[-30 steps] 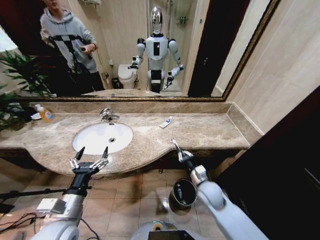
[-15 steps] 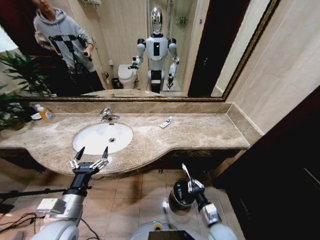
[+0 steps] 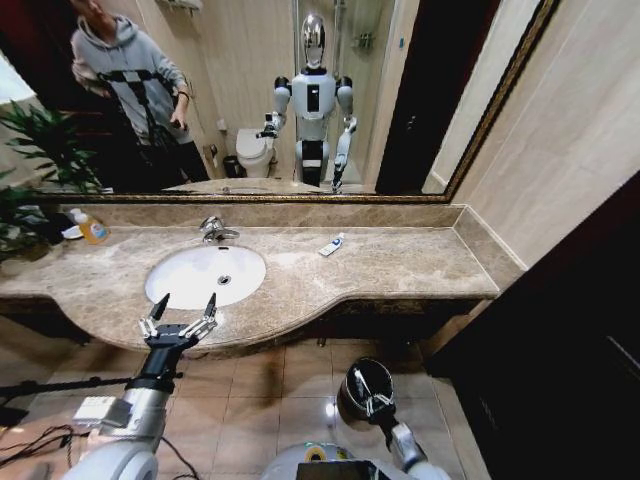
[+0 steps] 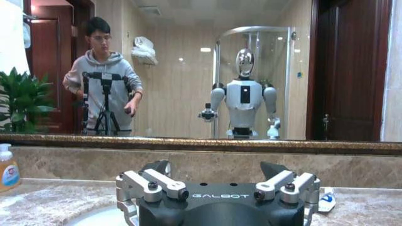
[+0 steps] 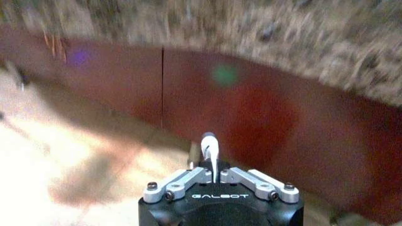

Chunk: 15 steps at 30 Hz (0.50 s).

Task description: Pick up the trash from the sink and place it in the trash bin.

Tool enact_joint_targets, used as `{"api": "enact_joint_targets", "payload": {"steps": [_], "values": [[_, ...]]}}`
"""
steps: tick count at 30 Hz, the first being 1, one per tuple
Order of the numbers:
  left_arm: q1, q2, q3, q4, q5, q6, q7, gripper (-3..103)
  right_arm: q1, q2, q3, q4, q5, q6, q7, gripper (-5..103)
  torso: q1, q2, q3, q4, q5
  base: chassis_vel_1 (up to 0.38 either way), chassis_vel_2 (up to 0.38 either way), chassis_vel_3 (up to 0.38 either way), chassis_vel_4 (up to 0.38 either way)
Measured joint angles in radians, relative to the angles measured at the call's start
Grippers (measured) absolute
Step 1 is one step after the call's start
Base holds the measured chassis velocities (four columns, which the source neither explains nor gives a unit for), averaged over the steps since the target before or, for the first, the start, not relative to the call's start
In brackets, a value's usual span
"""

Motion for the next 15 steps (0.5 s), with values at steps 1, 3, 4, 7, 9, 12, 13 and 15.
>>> {"api": "enact_joint_targets", "payload": {"steps": [1, 3, 4, 7, 9, 12, 13, 15], "values": [[0.0, 0.0, 0.0, 0.0, 0.0, 0.0, 0.0, 100, 0.026, -0.008, -0.003, -0.039, -0.011, -0.016, -0.022, 2, 0.0, 0.0, 0.0, -0.0001, 0.0, 0.0, 0.0, 0.0, 0.0], [0.0, 0.0, 0.0, 0.0, 0.0, 0.0, 0.0, 100, 0.039, -0.009, -0.002, -0.06, -0.018, -0.022, -0.03, 2, 0.0, 0.0, 0.0, -0.0002, -0.0003, 0.0, 0.0, 0.0, 0.0], [0.0, 0.0, 0.0, 0.0, 0.0, 0.0, 0.0, 100, 0.072, -0.002, 0.0, -0.119, -0.035, -0.031, -0.041, 2, 0.0, 0.0, 0.0, -0.0003, -0.0003, 0.0, 0.0, 0.0, 0.0], [0.0, 0.0, 0.0, 0.0, 0.0, 0.0, 0.0, 100, 0.139, 0.026, 0.011, -0.244, -0.074, -0.029, -0.047, 2, 0.0, 0.0, 0.0, -0.0003, 0.0, 0.0, 0.0, 0.0, 0.0], [0.0, 0.0, 0.0, 0.0, 0.0, 0.0, 0.0, 100, 0.211, 0.051, 0.019, -0.371, -0.097, -0.022, -0.06, 2, 0.0, 0.0, 0.0, -0.0002, -0.0001, 0.0, 0.0, 0.0, 0.0], [0.0, 0.0, 0.0, 0.0, 0.0, 0.0, 0.0, 100, 0.275, 0.071, 0.026, -0.47, -0.098, -0.005, -0.085, -1, 0.0, 0.0, 0.0, -0.0002, 0.0, 0.0, 0.0, 0.0, 0.0], [0.0, 0.0, 0.0, 0.0, 0.0, 0.0, 0.0, 100, 0.275, 0.071, 0.026, -0.47, -0.098, -0.005, -0.085, -1, 0.0, 0.0, 0.0, -0.0002, 0.0, 0.0, 0.0, 0.0, 0.0], [0.0, 0.0, 0.0, 0.0, 0.0, 0.0, 0.0, 100, 0.322, 0.093, 0.034, -0.54, -0.098, -0.004, -0.08, 9, 0.0, 0.0, 0.0, -0.0002, -0.0001, 0.0, 0.0, 0.0, 0.0]]}}
